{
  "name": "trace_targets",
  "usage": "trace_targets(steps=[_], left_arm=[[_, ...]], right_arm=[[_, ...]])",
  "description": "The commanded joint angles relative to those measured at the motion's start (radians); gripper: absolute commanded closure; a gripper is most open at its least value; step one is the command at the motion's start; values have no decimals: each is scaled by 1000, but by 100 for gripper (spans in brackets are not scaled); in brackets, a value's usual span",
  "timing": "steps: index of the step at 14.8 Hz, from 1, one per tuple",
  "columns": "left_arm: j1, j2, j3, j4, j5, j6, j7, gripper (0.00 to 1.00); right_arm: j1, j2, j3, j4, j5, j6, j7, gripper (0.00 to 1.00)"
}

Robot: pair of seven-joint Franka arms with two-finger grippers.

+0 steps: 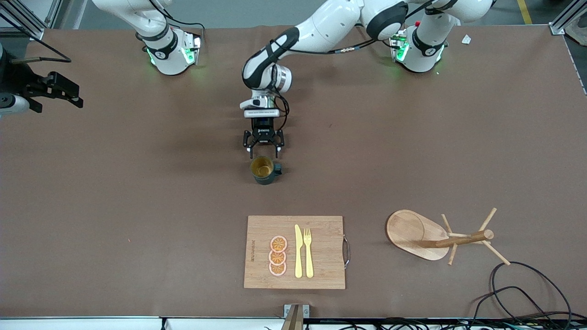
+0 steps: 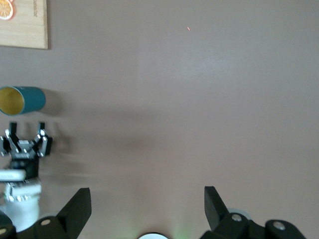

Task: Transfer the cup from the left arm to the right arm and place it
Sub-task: 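Set the mug down, open the left gripper while the right gripper approaches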

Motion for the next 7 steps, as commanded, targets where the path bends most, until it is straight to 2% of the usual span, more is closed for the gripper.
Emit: trace_targets(steps=[1,3,5,7], left_arm=[[-36,-97,-5,-14,-229,-66,99,0],[-38,-121,-17,-10,-363,-104,111,0],[-35,-168,-32,3,-438,-107,33,0],[-23,-211,-43,6,-521,-104,34,0]], right_arm=[[43,-3,-2,10,10,-6,69,0],[43,-2,-2,10,-9,-6,71,0],[42,3,-3,8,4,5,74,0],[63,48,0,2,13,45,83,0]])
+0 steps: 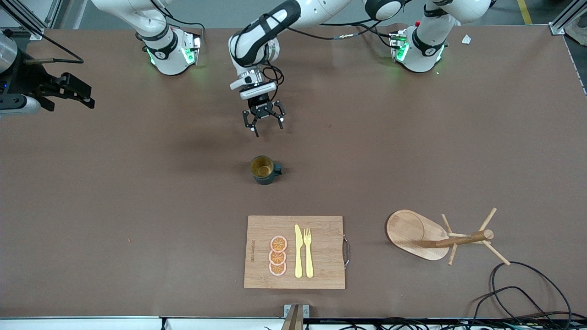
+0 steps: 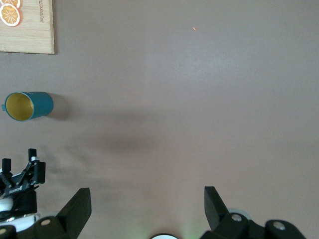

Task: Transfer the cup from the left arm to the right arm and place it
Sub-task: 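Set the mug down, open the left gripper while the right gripper approaches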

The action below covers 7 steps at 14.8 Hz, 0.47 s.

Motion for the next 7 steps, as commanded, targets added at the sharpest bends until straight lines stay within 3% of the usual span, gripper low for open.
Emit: trace_targets(steps=[1,5,7], left_arm=[[30,-91,-18,-10,-120,-6,14,0],[113,-224,-11,-11,-352,27,132,0],[180,-281,-16,-16,-407,30,187,0]], right_arm=[[52,69,-3,-1,11,53,35,0],[91,182,-1,-9,26,165,110,0],[94,224,-1,-19,46,230,113,0]])
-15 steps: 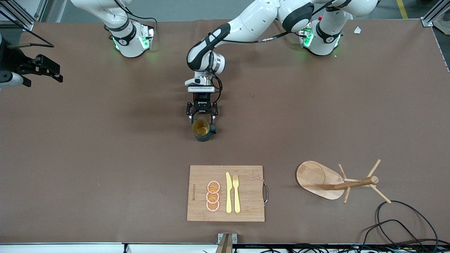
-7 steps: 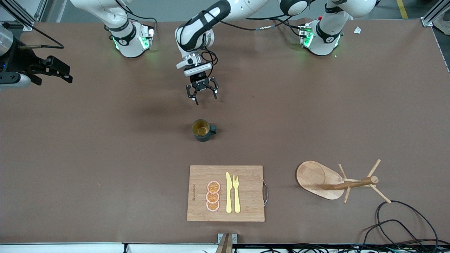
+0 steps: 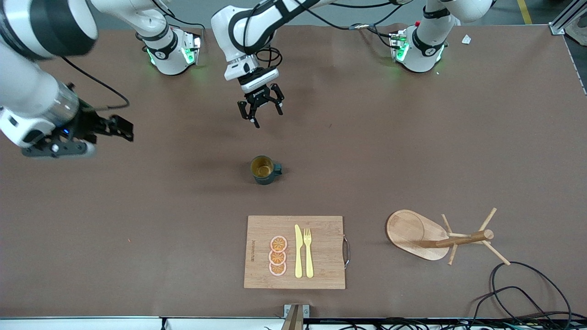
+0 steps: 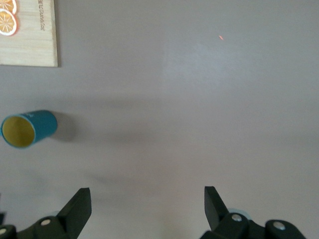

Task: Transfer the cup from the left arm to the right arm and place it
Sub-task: 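Set the mug down, open the left gripper while the right gripper approaches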

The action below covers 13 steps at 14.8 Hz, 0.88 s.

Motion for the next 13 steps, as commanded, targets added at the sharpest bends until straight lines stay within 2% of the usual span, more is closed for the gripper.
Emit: trace_targets(steps=[1,4,9,13], left_arm=[[91,-94,-9,-33,-94,20,106,0],[193,-201,-9,-30,-264,20,332,0],[360,-367,-3,-34,-488,5,660,0],[510,-447,-3,-31,-543,-80,936,0]], right_arm=[[15,44,-6,-6,24,60,19,0],[61,91,-6,-6,29,127,97,0],[130,166,-8,-5,130,224,263,0],[265,250,-9,-5,118,333,457,0]])
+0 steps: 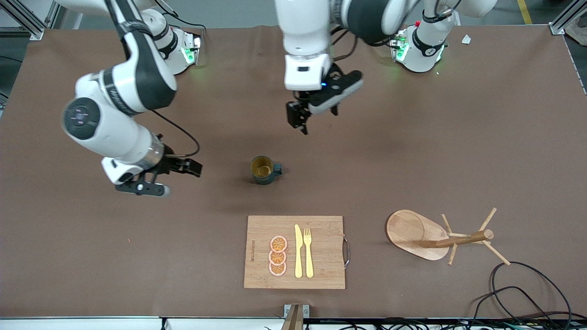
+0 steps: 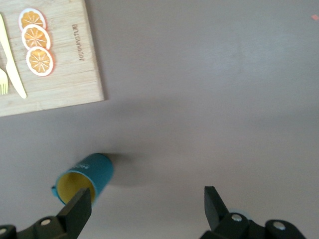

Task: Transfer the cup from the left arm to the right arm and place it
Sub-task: 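Lower the right gripper to the mug while the left gripper withdraws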

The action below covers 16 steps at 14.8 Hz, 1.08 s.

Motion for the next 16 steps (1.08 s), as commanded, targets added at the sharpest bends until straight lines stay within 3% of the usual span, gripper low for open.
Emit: trace_targets(steps=[1,4,7,9,11,14,16], left_arm=[[117,-68,-6,-28,-56,-52,214,0],[269,-146,-6,-28,-144,-78,501,0],[389,-192,-5,-28,-161,-134,765,0],[478,-201,-6,-27,-165,-148,964,0],[538,-209,-3,-25,-202,-164,1133,0],[634,-212,-6,-25,-210,-203,1203,0],[644,-217,-3,-25,-207,-203,1227,0]], right_arm=[[110,64,-12,-1,-7,82,155,0],[153,112,-12,4,-130,135,213,0],[187,170,-12,-2,-149,227,232,0],[199,186,-11,-21,-240,272,217,0],[210,193,-8,-39,-261,291,195,0],[222,183,1,-82,-258,294,143,0],[216,166,23,-123,-258,307,125,0]])
